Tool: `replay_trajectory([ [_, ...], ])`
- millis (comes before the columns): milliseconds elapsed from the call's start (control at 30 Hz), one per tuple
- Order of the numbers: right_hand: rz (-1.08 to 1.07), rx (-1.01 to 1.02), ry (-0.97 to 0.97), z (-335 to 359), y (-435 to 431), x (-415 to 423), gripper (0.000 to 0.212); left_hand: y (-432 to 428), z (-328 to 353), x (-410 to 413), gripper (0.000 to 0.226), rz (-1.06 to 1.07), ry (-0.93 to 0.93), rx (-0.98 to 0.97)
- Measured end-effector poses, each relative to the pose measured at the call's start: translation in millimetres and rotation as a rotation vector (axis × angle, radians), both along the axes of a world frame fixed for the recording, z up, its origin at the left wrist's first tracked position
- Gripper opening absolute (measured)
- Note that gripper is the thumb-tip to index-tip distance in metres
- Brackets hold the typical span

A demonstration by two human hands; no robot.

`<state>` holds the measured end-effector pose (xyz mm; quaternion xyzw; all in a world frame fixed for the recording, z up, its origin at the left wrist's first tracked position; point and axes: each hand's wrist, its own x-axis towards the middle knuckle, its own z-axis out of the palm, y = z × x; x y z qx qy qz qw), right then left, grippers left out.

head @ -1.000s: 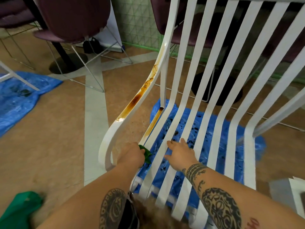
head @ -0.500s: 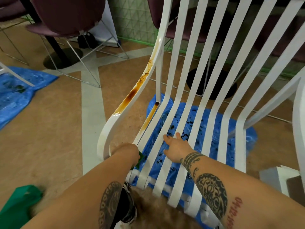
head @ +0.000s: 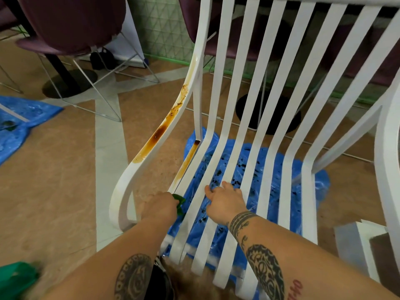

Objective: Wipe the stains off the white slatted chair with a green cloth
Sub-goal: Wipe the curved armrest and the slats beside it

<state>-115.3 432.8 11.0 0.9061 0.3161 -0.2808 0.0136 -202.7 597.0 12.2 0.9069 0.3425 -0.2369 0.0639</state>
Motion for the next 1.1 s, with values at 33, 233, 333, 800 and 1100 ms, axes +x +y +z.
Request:
replay_trajectory([
  [33, 0.009, 0.021, -0.063, 1, -1, 4, 0.056, 1, -2, 6, 0.021, 0.015, -0.012, -0.006],
  [233, -0.254, 0.316, -0.106, -3, 9, 51, 0.046, 11, -29, 64, 0.039, 0.035, -0.082, 0.008],
  [333, -0.252, 0.347, -0.167, -14, 11, 62, 0.042, 16, -44, 100, 0.042, 0.055, -0.16, -0.002],
  [800, -0.292, 0.399, -0.221, -37, 27, 129, 0.069, 24, -56, 232, 0.052, 0.118, -0.312, -0.149],
  [1100, -0.36, 0.438, 0.075, -12, 19, 134, 0.056, 23, -43, 204, 0.041, 0.351, -0.537, -0.33],
])
